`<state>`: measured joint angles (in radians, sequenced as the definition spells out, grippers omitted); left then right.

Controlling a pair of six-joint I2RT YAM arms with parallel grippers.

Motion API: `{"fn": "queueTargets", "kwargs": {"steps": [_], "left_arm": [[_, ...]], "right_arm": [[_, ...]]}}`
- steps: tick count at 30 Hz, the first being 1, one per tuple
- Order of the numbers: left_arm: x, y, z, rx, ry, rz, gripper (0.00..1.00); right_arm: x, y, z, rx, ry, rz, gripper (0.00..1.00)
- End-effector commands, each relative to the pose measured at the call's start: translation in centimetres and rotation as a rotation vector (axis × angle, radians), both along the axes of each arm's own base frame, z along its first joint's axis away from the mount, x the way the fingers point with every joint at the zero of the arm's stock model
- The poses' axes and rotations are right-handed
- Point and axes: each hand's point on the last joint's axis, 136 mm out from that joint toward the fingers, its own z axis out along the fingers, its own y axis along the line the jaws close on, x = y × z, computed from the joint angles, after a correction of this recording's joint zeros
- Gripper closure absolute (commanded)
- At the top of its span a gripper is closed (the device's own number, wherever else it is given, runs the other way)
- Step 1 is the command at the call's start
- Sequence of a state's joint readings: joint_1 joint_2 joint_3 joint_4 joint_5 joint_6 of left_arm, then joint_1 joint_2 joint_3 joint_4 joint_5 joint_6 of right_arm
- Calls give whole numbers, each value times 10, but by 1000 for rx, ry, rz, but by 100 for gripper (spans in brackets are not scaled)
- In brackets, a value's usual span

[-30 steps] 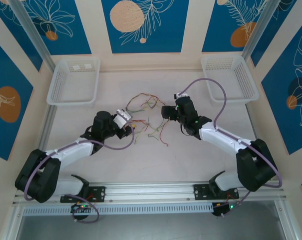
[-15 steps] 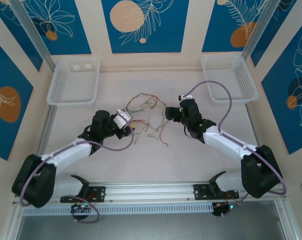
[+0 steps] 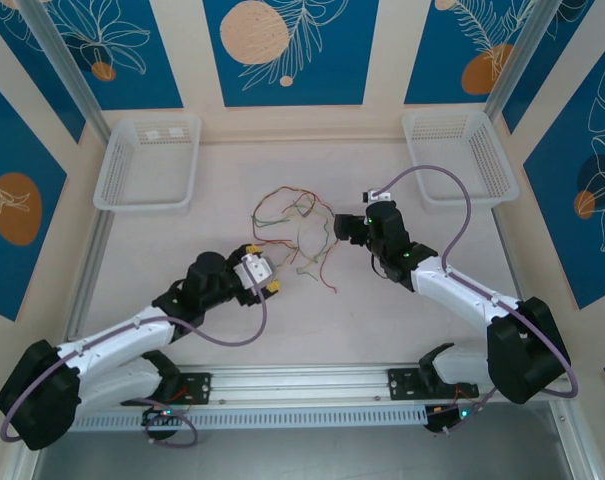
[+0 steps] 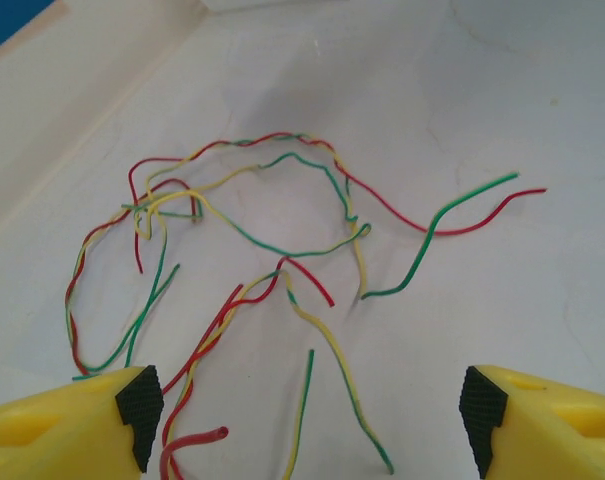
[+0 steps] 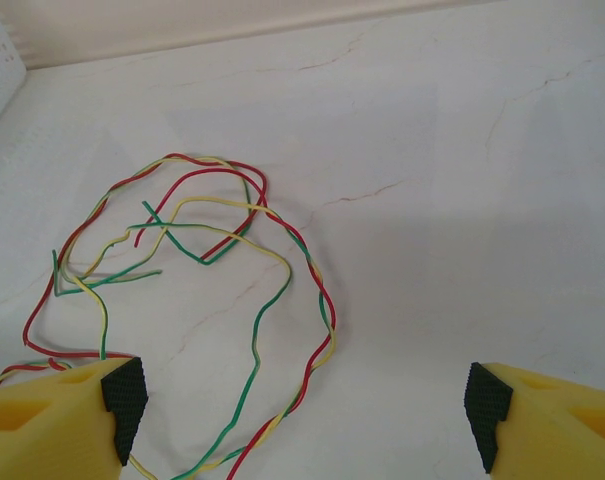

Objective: Untangle the cables

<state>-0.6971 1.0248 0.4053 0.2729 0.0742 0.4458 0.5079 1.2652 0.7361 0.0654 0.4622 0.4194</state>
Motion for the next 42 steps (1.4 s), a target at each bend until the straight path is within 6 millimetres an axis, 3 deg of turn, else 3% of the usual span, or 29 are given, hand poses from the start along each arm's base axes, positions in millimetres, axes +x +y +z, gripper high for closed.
{"fn": "queueTargets", "kwargs": {"steps": [1, 8, 11, 15, 23, 24, 32, 37, 42], "left_arm": [[16, 8, -8, 86, -66, 61, 20], [52, 10, -32, 181, -46, 101, 25], [63, 10, -31, 177, -41, 108, 38], [67, 8, -24, 161, -41, 105, 65], [64, 9, -3, 92, -40, 131, 96], [64, 10, 2, 78, -42, 141, 100], [75, 20, 39, -31, -15, 275, 100], [78, 32, 74, -129, -4, 385, 100], [76, 41, 114, -230, -7, 446, 100]], "right_arm": [[2, 3, 8, 48, -29, 0, 14], [1, 2, 10, 50, -36, 6, 14], [-1, -2, 11, 47, -36, -1, 14], [-4, -9, 10, 47, -37, -19, 14], [-5, -6, 10, 73, -30, 1, 14], [-5, -3, 13, 79, -35, 17, 14], [-18, 50, 30, 104, -116, 243, 14], [-49, 98, 46, 84, -236, 496, 15], [-82, 126, 64, 97, -361, 696, 15]]}}
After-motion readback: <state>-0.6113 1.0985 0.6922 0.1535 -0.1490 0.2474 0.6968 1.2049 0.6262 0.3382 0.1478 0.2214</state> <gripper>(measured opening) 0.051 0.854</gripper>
